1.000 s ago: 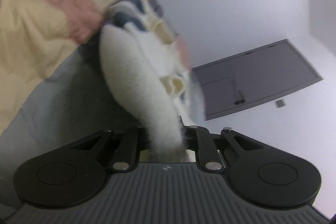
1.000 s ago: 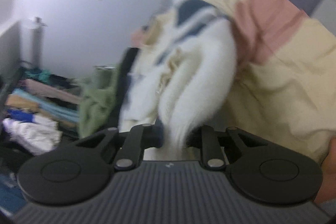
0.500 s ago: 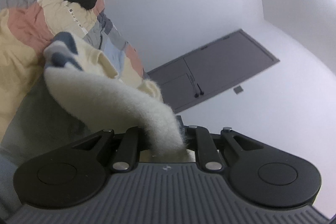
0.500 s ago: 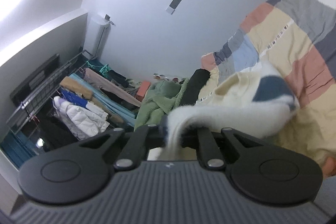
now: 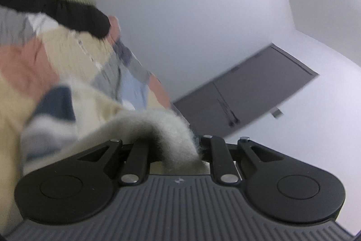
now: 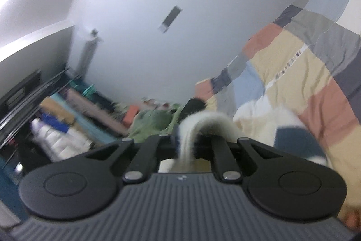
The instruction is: Fold large clothes
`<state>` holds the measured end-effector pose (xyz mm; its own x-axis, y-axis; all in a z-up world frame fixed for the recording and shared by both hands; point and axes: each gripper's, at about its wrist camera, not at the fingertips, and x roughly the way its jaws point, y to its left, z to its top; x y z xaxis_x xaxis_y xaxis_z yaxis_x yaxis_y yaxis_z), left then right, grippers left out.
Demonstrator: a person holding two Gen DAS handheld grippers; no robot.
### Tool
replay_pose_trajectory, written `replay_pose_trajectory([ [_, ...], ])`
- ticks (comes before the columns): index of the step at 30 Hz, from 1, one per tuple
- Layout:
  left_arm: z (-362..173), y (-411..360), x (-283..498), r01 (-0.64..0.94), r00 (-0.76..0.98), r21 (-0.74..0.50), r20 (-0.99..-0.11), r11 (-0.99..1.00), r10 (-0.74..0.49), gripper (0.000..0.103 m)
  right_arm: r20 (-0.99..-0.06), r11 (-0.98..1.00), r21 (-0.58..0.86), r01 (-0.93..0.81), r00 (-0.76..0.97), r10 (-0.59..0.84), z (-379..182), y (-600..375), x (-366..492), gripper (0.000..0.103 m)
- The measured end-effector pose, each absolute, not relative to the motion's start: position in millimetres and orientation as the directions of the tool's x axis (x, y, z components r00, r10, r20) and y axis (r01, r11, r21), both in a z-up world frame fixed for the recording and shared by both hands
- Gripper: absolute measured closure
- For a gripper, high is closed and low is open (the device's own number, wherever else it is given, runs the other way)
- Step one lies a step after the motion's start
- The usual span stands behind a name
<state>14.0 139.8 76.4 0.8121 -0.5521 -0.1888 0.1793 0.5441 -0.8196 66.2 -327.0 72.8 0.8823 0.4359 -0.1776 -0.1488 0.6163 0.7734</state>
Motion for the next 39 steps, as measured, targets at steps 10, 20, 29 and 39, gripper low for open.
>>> replay_pose_trajectory([
  [10,23,138,184,0.079,0.835,-0.757,-0.305,0.648,-0.459,0.086,-0.250,0.698,0.716,-0.023,0.924,0.288,22,-300,200,0.092],
  [20,-69,138,271,0.042,0.793,-0.696,-0.414,0.717,-0.448,0.086,-0.404,0.657,0.743,0.127,0.868,0.288,-74,-312,281,0.092],
  [29,-107,146,303,0.011,0.763,-0.691,-0.462,0.723,-0.452,0.086,-0.504,0.672,0.711,0.204,0.815,0.286,-123,-300,321,0.092],
  [39,-69,142,270,0.138,0.766,-0.686,-0.383,0.715,-0.516,0.027,-0.439,0.678,0.725,0.123,0.841,0.317,-91,-300,299,0.035],
])
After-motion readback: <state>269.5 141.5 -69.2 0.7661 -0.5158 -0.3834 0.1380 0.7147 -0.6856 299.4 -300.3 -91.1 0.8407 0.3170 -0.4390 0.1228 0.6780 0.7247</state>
